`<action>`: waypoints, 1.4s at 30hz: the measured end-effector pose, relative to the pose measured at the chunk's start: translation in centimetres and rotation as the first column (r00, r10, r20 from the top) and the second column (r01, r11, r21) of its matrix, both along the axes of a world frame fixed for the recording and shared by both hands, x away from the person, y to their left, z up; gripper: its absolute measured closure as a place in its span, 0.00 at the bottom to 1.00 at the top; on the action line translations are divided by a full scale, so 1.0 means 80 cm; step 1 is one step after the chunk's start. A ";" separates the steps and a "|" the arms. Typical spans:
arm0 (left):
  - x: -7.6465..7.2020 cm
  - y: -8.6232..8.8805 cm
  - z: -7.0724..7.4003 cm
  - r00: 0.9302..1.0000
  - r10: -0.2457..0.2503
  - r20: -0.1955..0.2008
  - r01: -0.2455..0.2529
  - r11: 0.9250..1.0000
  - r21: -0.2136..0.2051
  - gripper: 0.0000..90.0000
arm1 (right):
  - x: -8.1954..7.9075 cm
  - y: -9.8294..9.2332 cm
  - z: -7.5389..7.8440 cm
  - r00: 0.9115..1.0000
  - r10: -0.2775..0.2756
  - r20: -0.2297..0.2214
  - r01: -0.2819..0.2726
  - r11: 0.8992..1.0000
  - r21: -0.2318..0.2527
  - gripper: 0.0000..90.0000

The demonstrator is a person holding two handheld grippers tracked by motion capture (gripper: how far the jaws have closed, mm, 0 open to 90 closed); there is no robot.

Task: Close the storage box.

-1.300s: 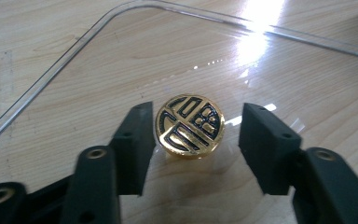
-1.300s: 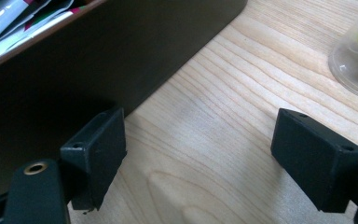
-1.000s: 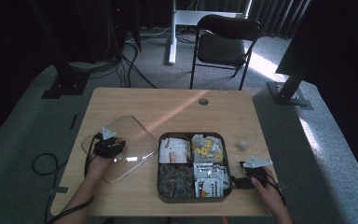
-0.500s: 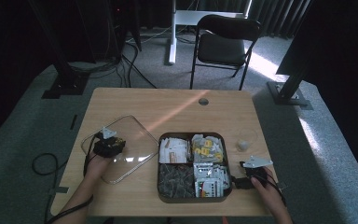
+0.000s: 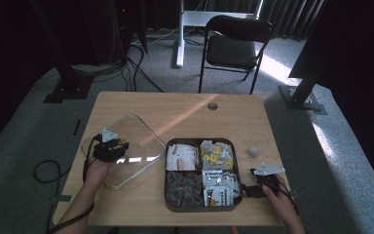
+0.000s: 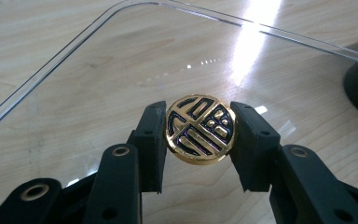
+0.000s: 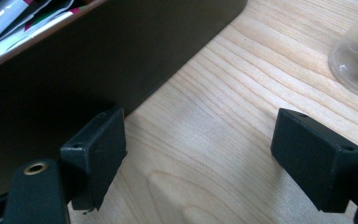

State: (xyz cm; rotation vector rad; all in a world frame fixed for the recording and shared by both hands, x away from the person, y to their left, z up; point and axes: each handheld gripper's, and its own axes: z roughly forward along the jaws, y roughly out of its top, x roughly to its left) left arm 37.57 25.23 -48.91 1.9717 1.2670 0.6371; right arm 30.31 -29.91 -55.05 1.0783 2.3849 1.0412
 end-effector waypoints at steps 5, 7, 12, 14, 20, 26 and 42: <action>-0.002 0.002 0.018 1.000 -0.012 0.010 0.012 1.000 -0.007 0.66 | 0.000 0.000 0.000 1.000 0.000 0.000 0.000 1.000 0.000 0.19; -0.004 0.000 0.027 1.000 -0.025 0.018 0.026 0.999 -0.023 0.66 | 0.000 0.000 0.000 1.000 0.000 0.000 0.000 1.000 0.000 0.19; -0.008 -0.014 0.047 0.996 -0.074 0.040 0.075 0.997 -0.007 0.66 | 0.000 0.000 0.000 1.000 0.000 0.000 0.000 1.000 0.000 0.19; -0.010 -0.021 0.052 0.995 -0.096 0.043 0.096 0.995 -0.002 0.66 | 0.000 0.000 0.000 1.000 0.000 0.000 0.000 1.000 0.000 0.19; -0.012 -0.042 0.060 0.988 -0.152 0.035 0.151 0.988 0.006 0.66 | 0.000 0.000 0.000 1.000 0.000 0.000 0.000 1.000 0.000 0.19; -0.013 -0.059 0.066 0.980 -0.196 0.026 0.196 0.981 0.001 0.65 | 0.000 0.000 0.000 1.000 0.000 0.000 0.000 1.000 0.000 0.19; -0.022 -0.098 0.085 0.955 -0.295 0.040 0.296 0.955 -0.006 0.65 | 0.000 0.000 0.000 1.000 0.000 0.001 0.000 1.000 0.000 0.19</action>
